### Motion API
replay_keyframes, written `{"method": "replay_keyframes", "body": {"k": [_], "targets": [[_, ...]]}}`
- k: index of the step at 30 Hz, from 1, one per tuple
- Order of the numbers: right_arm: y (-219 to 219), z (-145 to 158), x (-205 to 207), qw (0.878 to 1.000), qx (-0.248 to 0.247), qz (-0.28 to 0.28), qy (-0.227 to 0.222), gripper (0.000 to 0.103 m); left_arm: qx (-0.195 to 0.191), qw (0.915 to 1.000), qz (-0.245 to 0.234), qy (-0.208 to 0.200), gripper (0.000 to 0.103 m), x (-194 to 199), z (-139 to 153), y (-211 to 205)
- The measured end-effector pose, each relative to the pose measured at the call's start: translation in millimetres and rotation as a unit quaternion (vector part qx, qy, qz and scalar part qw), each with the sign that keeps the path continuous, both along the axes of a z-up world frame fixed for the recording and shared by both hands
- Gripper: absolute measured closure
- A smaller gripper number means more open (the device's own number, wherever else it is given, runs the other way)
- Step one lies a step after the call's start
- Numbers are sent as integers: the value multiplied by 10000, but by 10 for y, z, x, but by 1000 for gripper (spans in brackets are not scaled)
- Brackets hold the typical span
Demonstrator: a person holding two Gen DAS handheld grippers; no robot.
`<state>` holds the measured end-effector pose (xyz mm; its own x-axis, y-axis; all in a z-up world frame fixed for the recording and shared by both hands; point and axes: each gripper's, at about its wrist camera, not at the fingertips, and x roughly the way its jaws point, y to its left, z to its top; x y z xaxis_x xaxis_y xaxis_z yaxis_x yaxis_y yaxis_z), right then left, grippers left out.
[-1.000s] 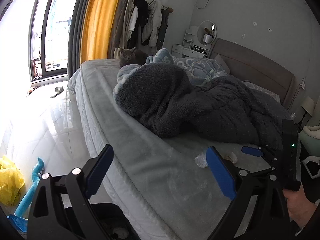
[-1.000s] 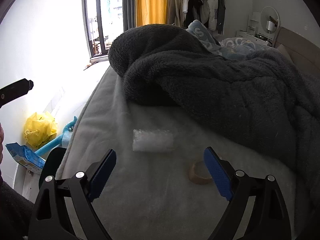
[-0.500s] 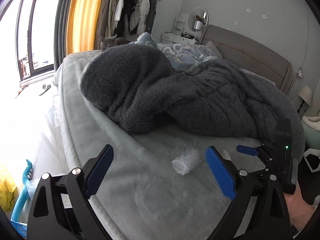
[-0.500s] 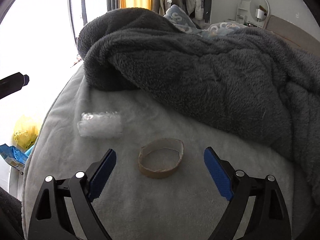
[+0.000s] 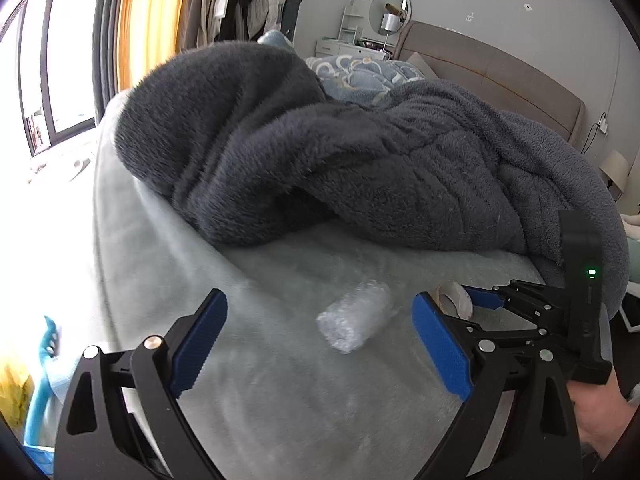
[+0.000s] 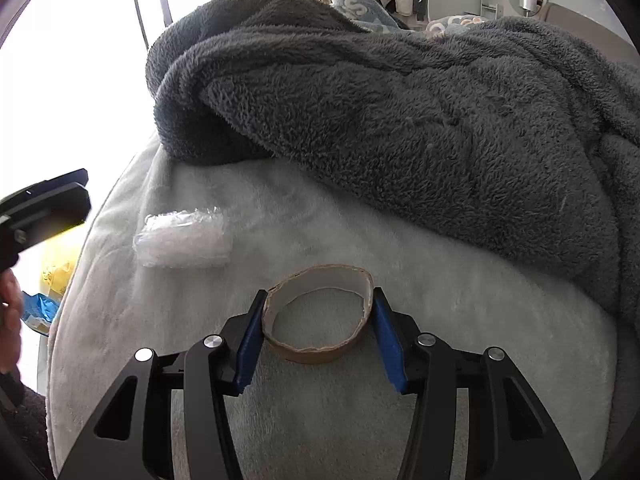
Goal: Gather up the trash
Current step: 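Close the right tool on the brown tape roll core while the left tool grasps the bubble-wrap roll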
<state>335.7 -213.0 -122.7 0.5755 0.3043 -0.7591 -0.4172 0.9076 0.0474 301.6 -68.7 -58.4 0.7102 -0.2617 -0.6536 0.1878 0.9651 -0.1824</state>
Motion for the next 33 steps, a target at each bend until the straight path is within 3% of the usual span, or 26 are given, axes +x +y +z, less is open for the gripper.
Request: {"method": "replay_keyframes", "body": {"k": [11, 20, 24, 28, 33], "targets": [[-311, 140, -106, 9993, 192, -279, -170, 52, -200, 9989, -151, 388, 8, 109, -221, -339], [-531, 157, -195, 9992, 156, -347, -151, 52, -780, 9924, 321, 891, 11, 303, -475, -359], [-629, 179, -216, 9990, 161, -384, -177, 52, -644, 9925, 515, 902, 14, 327, -531, -402], [-699, 177, -241, 9989, 142, -411, -183, 52, -427, 9930, 694, 852, 23, 360, -559, -458], [-725, 216, -285, 9989, 103, -378, -244, 52, -551, 9919, 862, 752, 37, 331, -572, -377]]}}
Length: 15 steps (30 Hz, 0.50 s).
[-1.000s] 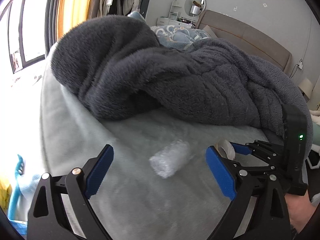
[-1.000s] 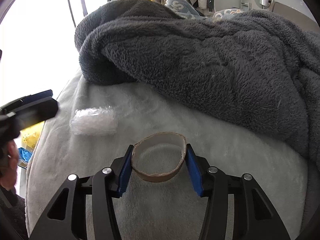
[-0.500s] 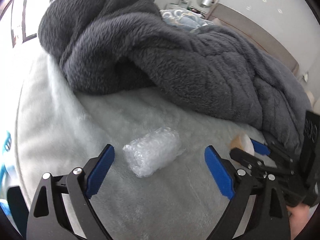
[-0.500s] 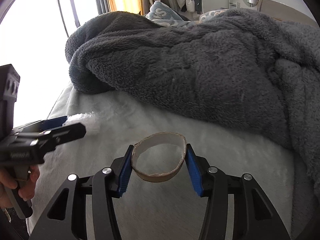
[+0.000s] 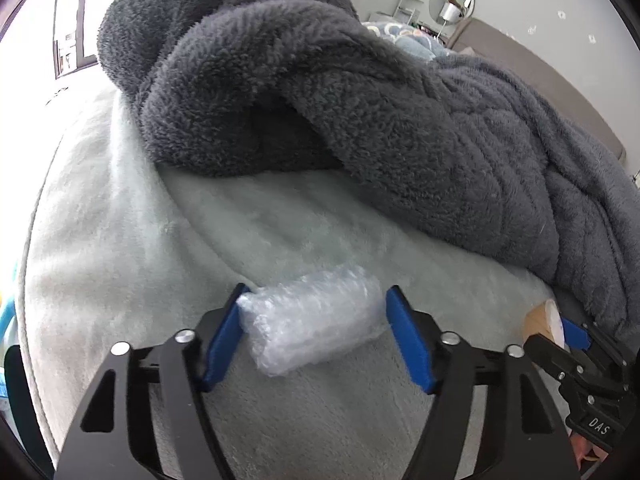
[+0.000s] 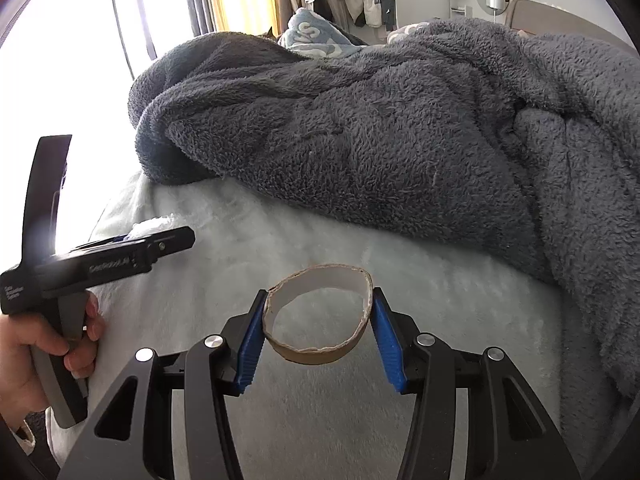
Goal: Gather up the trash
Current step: 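Close the right tool on the brown tape roll core while the left tool grasps the bubble-wrap roll, then carry the tape core and bubble-wrap roll in both tools over the teal bin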
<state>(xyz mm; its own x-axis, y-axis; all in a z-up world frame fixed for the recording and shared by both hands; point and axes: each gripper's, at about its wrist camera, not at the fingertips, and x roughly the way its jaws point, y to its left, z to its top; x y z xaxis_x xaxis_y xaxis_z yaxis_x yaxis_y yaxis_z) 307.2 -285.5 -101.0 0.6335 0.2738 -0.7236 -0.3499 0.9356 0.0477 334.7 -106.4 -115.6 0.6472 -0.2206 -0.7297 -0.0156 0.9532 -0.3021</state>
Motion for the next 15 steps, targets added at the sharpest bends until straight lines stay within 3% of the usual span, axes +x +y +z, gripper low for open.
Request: {"method": "replay_keyframes", "body": {"k": [6, 15], "targets": [[-44, -30, -36, 9999, 47, -99, 78, 52, -309, 9992, 16, -244, 38, -121, 24, 157], [-234, -33, -178, 9963, 520, -607, 327, 52, -432, 9973, -29, -598, 38, -557, 178, 346]]}}
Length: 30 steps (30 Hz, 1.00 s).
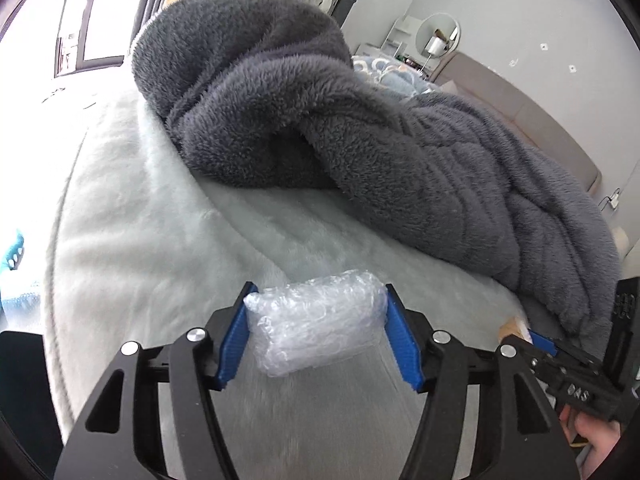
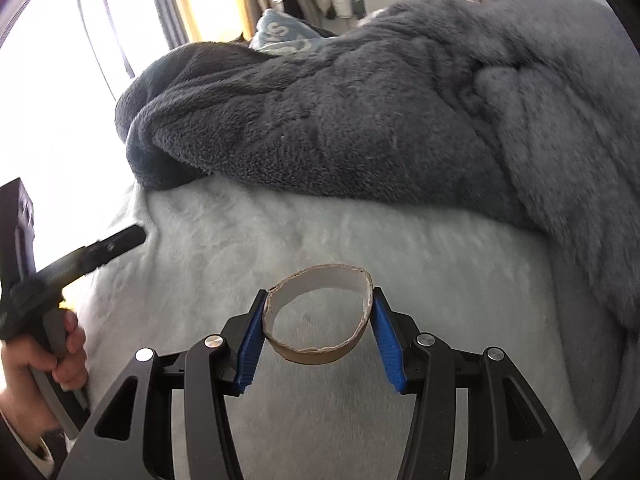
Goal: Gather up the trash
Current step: 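Carry the tape core and bubble-wrap roll in both tools over the teal bin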
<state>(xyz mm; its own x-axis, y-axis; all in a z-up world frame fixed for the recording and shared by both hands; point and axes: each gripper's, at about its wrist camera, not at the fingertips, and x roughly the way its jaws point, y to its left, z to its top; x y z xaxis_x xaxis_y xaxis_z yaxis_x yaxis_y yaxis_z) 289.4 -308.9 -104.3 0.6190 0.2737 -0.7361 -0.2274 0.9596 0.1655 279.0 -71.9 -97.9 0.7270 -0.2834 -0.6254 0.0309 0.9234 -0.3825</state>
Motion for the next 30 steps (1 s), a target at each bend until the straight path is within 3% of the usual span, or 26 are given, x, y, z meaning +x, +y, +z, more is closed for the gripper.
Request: {"method": "replay_keyframes", "body": {"k": [6, 14, 30], "targets": [[18, 49, -146, 9996, 192, -183, 83, 52, 330, 9992, -97, -216, 38, -288, 140, 11], [194, 203, -414, 9997, 208, -135, -17, 52, 713, 9972, -79, -209, 38, -559, 201, 184], [1123, 452, -661, 9955, 873, 350, -112, 52, 715, 9918, 942, 493, 38, -963, 40, 1272]]}}
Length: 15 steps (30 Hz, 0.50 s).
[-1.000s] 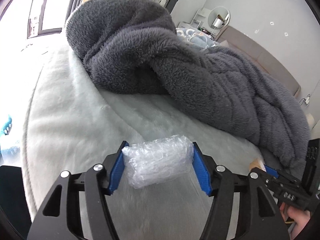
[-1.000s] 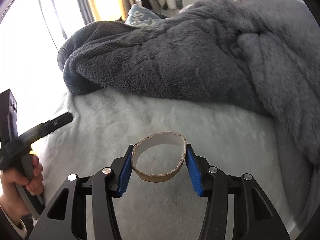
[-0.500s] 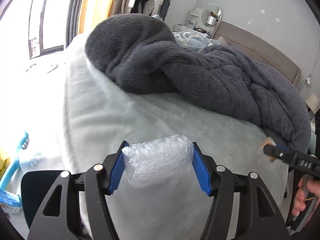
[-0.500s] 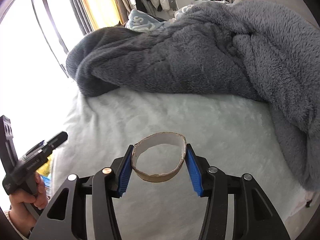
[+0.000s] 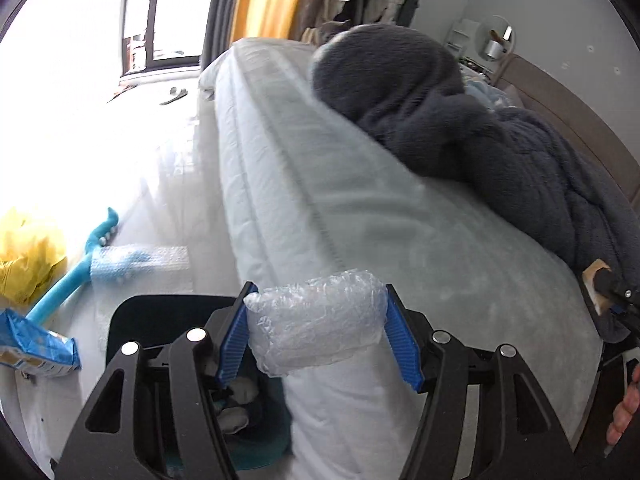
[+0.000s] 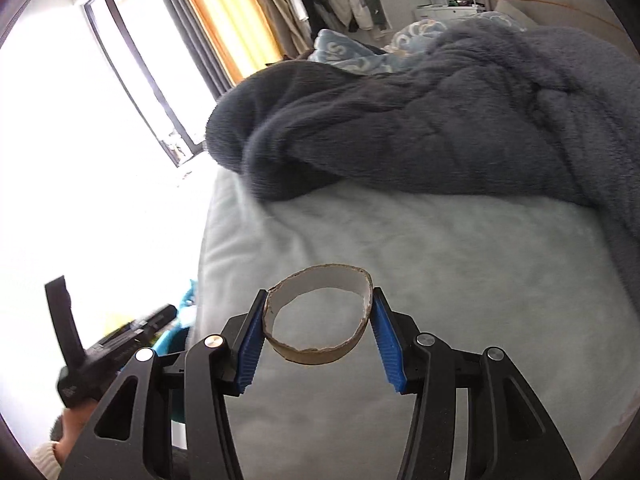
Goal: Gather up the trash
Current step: 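Carry the tape core and bubble-wrap roll in both tools over the teal bin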
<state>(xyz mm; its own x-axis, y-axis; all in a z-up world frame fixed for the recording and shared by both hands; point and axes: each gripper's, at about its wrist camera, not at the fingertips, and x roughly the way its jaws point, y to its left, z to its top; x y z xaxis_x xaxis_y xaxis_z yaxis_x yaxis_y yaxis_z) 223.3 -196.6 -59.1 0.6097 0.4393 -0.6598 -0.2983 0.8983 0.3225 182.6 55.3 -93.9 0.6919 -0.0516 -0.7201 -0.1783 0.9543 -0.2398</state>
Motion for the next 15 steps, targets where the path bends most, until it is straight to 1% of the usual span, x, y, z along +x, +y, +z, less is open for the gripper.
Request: {"method": "replay_keyframes", "body": {"k": [3, 7, 9, 15], "targets": [[221, 4, 3, 9999, 59, 135, 4, 52, -31, 9998, 161, 147, 38, -39, -62, 195], [518, 23, 13, 9994, 142, 325, -22, 52, -35, 9994, 262, 242, 38, -88, -107, 390], [647, 14, 22, 9990, 175, 412, -20, 52, -42, 9989, 301, 362, 38, -90, -162, 481], [1072, -31, 50, 9974, 259, 672, 33, 52, -290, 9954, 453, 797, 38, -110, -389, 722]]}}
